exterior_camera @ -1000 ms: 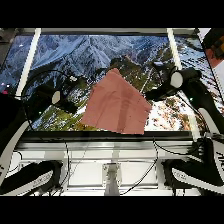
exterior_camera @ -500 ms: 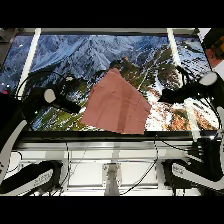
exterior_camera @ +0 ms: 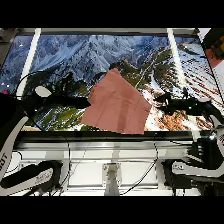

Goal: Fold the clothes and pants, and hang the long-sleeved shirts on hangers.

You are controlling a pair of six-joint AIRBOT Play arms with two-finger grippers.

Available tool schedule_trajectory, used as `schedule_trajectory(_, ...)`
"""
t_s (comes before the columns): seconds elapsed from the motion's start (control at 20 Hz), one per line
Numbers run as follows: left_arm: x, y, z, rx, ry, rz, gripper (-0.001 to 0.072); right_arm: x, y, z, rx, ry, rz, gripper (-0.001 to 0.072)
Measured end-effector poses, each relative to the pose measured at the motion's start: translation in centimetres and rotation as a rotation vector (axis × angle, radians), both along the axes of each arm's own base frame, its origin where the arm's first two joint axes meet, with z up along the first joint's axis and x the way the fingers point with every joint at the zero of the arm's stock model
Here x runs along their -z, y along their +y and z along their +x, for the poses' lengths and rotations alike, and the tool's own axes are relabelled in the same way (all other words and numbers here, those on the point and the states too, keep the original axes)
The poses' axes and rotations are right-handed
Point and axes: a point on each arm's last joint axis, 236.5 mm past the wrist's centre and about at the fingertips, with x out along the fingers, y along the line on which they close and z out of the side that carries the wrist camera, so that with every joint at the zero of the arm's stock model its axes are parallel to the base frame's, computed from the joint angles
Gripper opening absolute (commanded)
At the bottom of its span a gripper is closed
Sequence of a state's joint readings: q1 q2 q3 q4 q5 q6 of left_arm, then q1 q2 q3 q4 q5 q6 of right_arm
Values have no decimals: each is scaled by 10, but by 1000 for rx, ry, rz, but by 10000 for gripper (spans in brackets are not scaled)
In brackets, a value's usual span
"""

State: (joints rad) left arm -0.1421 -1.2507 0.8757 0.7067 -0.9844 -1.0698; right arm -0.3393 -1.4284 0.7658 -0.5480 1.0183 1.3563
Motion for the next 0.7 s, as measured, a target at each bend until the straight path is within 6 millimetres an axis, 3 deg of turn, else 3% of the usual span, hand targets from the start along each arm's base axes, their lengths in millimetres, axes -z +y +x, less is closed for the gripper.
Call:
schedule_trajectory(0.15,-2,-4,0,0,4,-18,12,19,13,4,20,38,-10,540)
schedule_trajectory(0.2,-2,-5,0,-1,4,-21,12,23,16,7,29,41,-15,462)
schedule_trajectory(0.4,-3,-6,0,-1,4,-27,12,24,16,32,84,-5,-57,17)
schedule_trajectory(0.55,-3,-7,0,-1,3,-29,12,6,17,55,75,-76,-70,13)
schedule_trajectory(0.7,-3,-6,2,-8,-3,-27,12,-33,50,73,-50,-188,-61,13)
